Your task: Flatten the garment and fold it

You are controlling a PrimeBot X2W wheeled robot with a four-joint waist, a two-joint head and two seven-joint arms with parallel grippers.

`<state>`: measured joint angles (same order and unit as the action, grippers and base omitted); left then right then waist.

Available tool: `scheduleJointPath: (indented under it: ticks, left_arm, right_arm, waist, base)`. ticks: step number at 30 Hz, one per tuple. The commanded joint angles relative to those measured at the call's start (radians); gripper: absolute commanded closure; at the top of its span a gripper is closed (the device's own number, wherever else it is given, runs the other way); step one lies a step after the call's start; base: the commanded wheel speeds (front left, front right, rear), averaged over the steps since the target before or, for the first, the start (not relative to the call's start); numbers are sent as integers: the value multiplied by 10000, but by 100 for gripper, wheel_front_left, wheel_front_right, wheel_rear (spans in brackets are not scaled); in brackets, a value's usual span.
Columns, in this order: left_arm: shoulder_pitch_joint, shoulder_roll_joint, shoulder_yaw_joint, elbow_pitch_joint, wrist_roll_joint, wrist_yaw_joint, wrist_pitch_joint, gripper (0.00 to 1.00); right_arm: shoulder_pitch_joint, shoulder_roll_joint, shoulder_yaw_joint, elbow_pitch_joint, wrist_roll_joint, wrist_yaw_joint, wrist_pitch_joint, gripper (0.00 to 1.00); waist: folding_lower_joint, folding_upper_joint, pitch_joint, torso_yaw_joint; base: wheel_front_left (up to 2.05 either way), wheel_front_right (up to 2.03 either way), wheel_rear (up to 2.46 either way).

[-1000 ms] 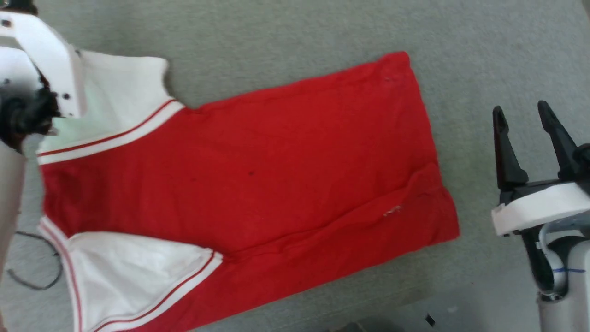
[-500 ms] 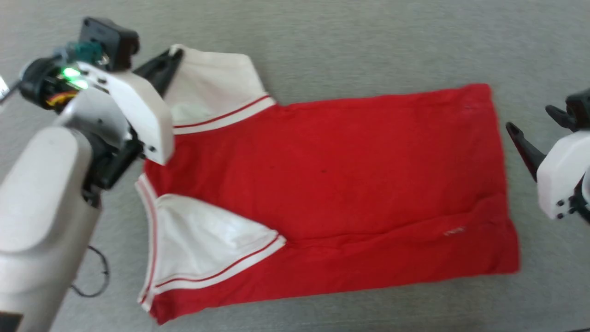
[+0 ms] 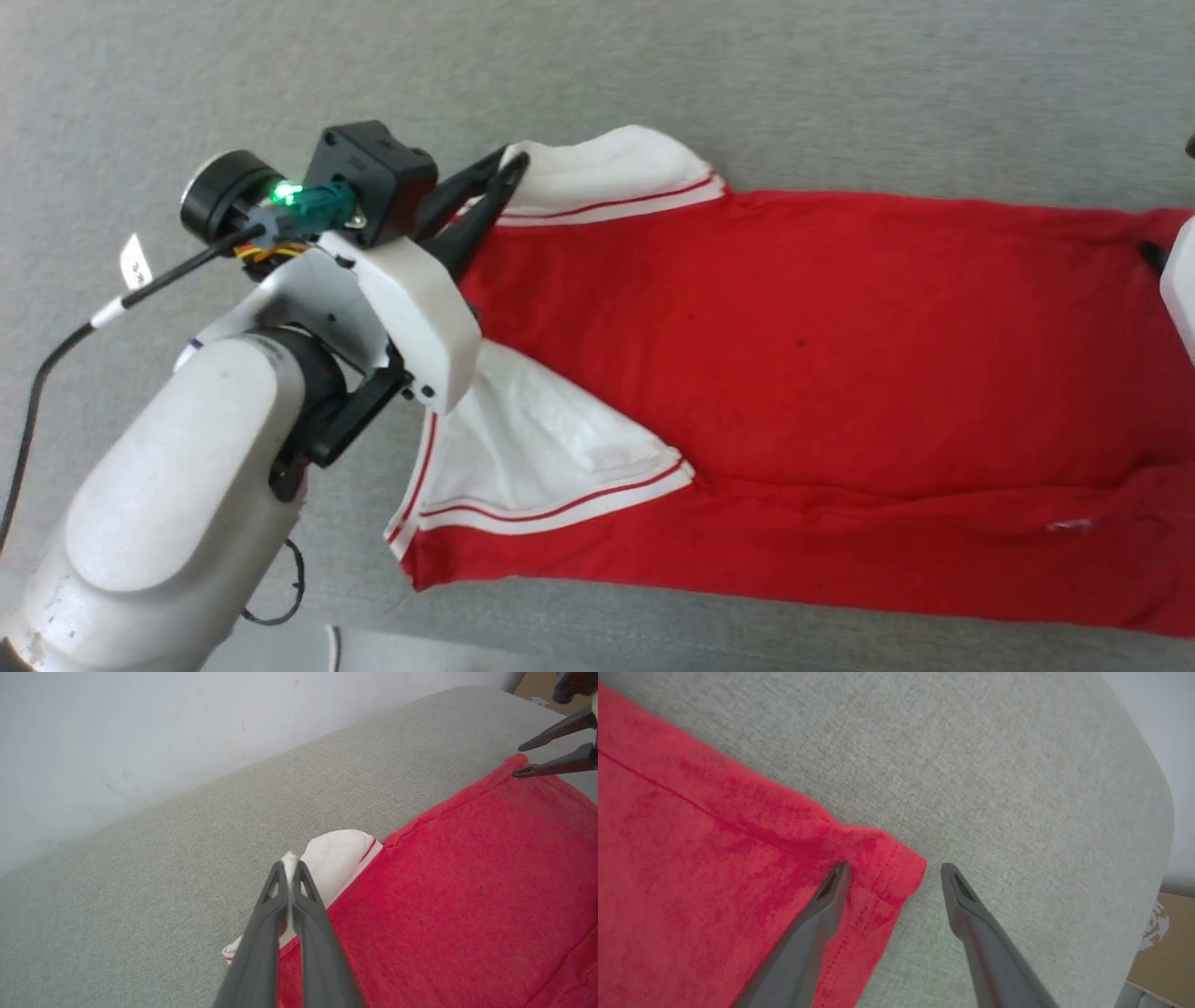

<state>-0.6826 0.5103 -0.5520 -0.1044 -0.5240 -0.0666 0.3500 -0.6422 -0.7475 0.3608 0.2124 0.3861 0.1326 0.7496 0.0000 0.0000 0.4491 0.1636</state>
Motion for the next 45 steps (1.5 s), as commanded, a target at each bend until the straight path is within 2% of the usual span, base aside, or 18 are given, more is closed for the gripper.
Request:
scheduleJointPath:
  ticks: [1,4,5,6,10,15,21,27,36,42,45]
  left_arm:
    - [102,-74,-31,-76,53,112,-58,100]
    - [98,-151,-42,-69,22,142,-139,100]
    - [94,-172,-49,-31,23,146,-177,100]
    - [92,-193,-48,19,23,155,-224,100]
    - [178,-250,28,282,-27,230,-485,100]
    - [532,-162,216,628,-140,370,-851,100]
    - [1356,68,410,736,-431,607,-1016,100]
    - [2673,460,551,272,-986,874,-780,100]
    - [4857,1131,561,-406,-1582,1416,-309,100]
    - [5558,1224,270,-78,-1757,1456,-56,100]
    - [5628,1138,51,341,-1741,1338,-27,100]
  right_arm:
    - [-166,-152,357,200,57,-19,99,0]
    - [-201,-290,1081,639,404,-19,333,0]
    - [-173,-300,1266,778,582,-19,428,59]
    - [-162,-326,1431,870,713,-19,456,100]
    - [-246,-301,1715,1152,984,-19,-7,100]
    - [-459,-10,1418,1508,968,-19,-1190,100]
    - [-66,423,523,1547,722,-19,-2548,100]
    - [1315,1097,-885,1096,435,-19,-3344,100]
    - [4199,1725,-1980,-316,30,-19,-3200,100]
    - [5373,1751,-2173,-846,-165,-19,-2664,100]
    - [5624,1726,-2042,-939,-221,-19,-2463,100]
  waist:
    - [0,0,412,494]
    - [0,0,434,568]
    - [0,0,427,579]
    - [0,0,412,583]
    - [0,0,207,470]
    - [0,0,-393,154]
    - [0,0,-1417,-191]
    - [0,0,-2309,-398]
    - [0,0,-2830,-541]
    - [0,0,-2755,-559]
    - [0,0,-2695,-573]
  base:
    - [0,0,0]
    - [0,0,0]
    - [0,0,0]
    - [0,0,0]
    - [0,0,0]
    - [0,0,0]
    - [0,0,0]
    - [0,0,0]
    - [0,0,0]
    - [0,0,0]
    - [0,0,0]
